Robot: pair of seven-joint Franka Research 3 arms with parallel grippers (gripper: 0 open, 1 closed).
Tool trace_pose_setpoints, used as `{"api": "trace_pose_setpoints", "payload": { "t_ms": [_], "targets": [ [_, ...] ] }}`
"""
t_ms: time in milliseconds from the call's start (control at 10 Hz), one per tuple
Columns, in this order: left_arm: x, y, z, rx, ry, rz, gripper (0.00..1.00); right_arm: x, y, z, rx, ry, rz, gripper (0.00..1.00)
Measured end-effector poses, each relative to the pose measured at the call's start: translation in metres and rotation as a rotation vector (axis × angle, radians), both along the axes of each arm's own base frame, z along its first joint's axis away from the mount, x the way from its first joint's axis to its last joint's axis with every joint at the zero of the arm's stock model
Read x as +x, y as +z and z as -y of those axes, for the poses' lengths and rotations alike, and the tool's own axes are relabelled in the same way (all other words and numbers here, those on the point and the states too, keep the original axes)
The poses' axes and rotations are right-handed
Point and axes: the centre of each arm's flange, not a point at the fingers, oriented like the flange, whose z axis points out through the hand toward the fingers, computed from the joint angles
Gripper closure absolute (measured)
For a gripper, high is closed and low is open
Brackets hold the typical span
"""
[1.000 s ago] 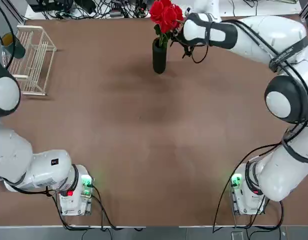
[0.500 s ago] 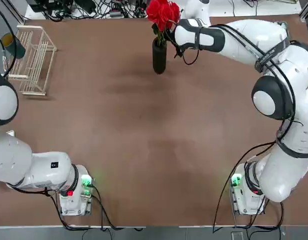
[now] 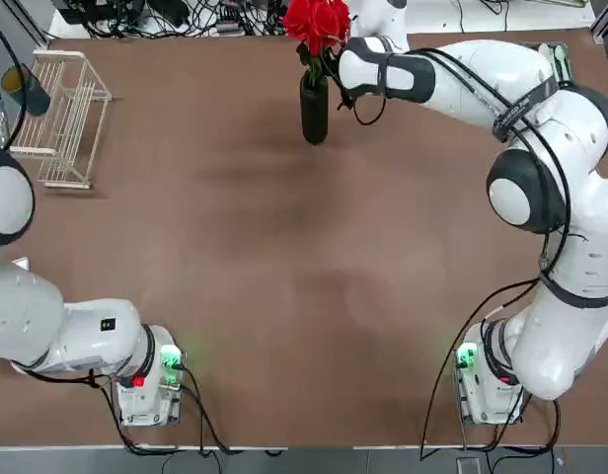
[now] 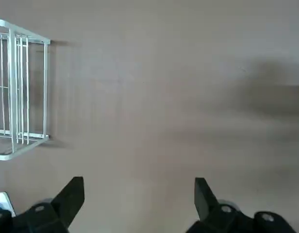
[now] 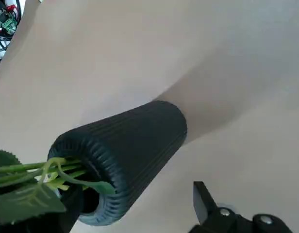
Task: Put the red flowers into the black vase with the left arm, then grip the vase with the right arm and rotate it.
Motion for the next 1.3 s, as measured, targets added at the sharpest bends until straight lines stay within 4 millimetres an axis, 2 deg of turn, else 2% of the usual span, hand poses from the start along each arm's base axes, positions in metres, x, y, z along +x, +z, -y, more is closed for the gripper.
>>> {"api": "trace_pose_setpoints", "payload": {
  "t_ms": [200,400,700,1000,1200,1300],
  "targets": [
    [0.001,-0.001,-0.017,-0.007,0.031,-0.001,0.0,-0.001,0.0,-0.002,0.009,-0.006,-0.003,0.0],
    [0.004,0.002,-0.013,-0.013,0.023,0.009,0.0,-0.002,-0.002,-0.004,0.011,-0.005,-0.002,0.01],
    [0.005,0.01,-0.011,-0.038,0.023,0.024,0.0,-0.002,-0.018,-0.007,0.004,-0.009,-0.002,0.03],
    [0.005,0.011,-0.006,-0.091,0.024,0.025,0.0,0.0,-0.022,-0.007,0.009,-0.033,0.004,0.07],
    [0.005,0.012,-0.006,-0.102,0.027,0.024,0.0,0.001,-0.024,-0.007,0.01,-0.041,0.004,0.2],
    [0.005,0.012,-0.008,-0.102,0.031,0.025,0.0,0.001,-0.025,-0.007,0.011,-0.042,0.004,0.31]
  ]
}}
